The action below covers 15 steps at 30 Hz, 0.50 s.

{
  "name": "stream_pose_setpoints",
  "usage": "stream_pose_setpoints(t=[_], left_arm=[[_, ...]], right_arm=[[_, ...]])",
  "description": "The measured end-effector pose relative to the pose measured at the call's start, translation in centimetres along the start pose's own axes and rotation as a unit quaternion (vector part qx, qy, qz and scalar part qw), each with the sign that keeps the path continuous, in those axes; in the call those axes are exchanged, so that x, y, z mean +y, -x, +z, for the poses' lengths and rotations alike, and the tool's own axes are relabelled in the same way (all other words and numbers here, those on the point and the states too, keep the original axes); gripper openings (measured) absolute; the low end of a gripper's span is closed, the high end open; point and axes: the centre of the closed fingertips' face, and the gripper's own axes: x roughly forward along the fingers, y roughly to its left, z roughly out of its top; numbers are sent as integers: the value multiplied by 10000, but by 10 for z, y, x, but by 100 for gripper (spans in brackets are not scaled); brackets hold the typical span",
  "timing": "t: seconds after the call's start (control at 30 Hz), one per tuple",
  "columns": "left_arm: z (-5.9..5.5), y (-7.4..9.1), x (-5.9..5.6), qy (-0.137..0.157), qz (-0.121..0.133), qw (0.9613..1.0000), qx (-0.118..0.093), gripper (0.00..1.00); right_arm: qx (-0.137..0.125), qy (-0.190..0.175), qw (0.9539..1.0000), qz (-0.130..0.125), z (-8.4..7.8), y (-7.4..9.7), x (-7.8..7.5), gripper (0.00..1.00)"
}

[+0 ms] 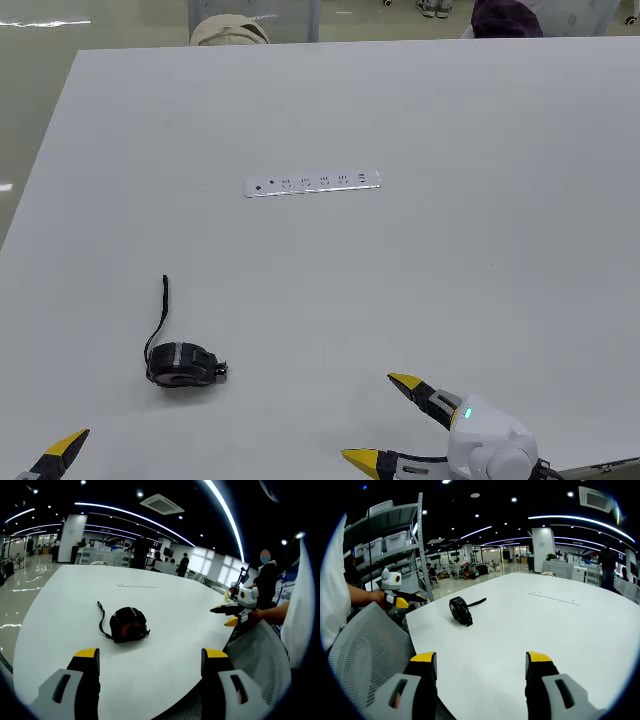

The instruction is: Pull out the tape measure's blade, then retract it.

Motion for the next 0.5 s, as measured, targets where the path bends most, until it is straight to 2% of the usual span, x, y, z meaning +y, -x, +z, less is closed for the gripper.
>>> stream_pose_setpoints(t=[0.5], left_arm=[[-3,-2,2,0,4,10000,10,81]], right_arm=[[42,16,10000,14,-2,0,0,73]])
